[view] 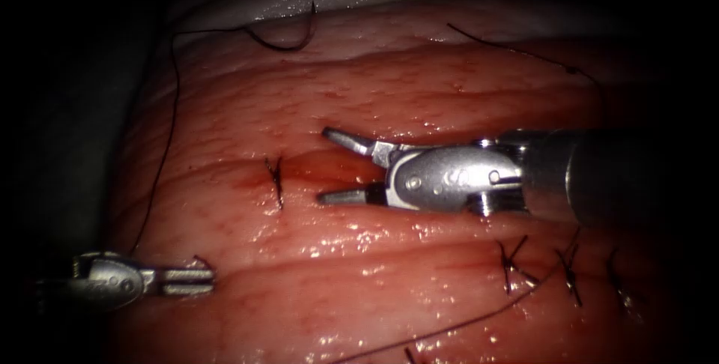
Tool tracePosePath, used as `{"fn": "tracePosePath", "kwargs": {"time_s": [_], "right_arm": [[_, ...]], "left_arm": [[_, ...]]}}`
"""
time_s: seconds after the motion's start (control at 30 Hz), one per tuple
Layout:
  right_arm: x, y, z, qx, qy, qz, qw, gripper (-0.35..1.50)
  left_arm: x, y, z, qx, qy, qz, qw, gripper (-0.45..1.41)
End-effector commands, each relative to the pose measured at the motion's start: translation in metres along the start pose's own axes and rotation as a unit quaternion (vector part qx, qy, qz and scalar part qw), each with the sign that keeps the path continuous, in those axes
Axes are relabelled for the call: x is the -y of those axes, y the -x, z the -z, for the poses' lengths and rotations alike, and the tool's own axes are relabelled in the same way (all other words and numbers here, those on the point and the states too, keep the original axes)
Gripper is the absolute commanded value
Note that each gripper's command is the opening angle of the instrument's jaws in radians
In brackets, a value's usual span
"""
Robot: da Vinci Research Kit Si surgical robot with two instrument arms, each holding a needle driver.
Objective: Wound Closure
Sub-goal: Set down the cut tail end with the left hand.
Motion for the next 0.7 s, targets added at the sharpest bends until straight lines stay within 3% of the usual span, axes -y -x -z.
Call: {"fn": "tracePosePath", "kwargs": {"time_s": [0.03,0.07,0.47,0.7], "right_arm": [[0.0003,0.0003,-0.0007,-0.001,-0.001,0.001,1.0,1.21],[0.0003,0.0004,-0.0006,-0.001,-0.001,0.001,1.0,1.21],[0.0003,0.0011,0.0002,0.002,0.001,0.004,1.0,1.13],[0.0002,0.0013,0.0008,0.008,0.004,0.004,1.0,1.09]], "left_arm": [[-0.0001,0.0002,-0.0006,-0.001,0.002,0.01,1.0,0.07],[0.0,0.0001,-0.0004,0.0,0.004,0.014,1.0,0.14],[0.0001,-0.0051,0.0046,-0.005,0.015,0.029,0.999,0.09],[0.0019,-0.0079,0.0053,-0.028,-0.004,0.017,0.999,0.12]]}}
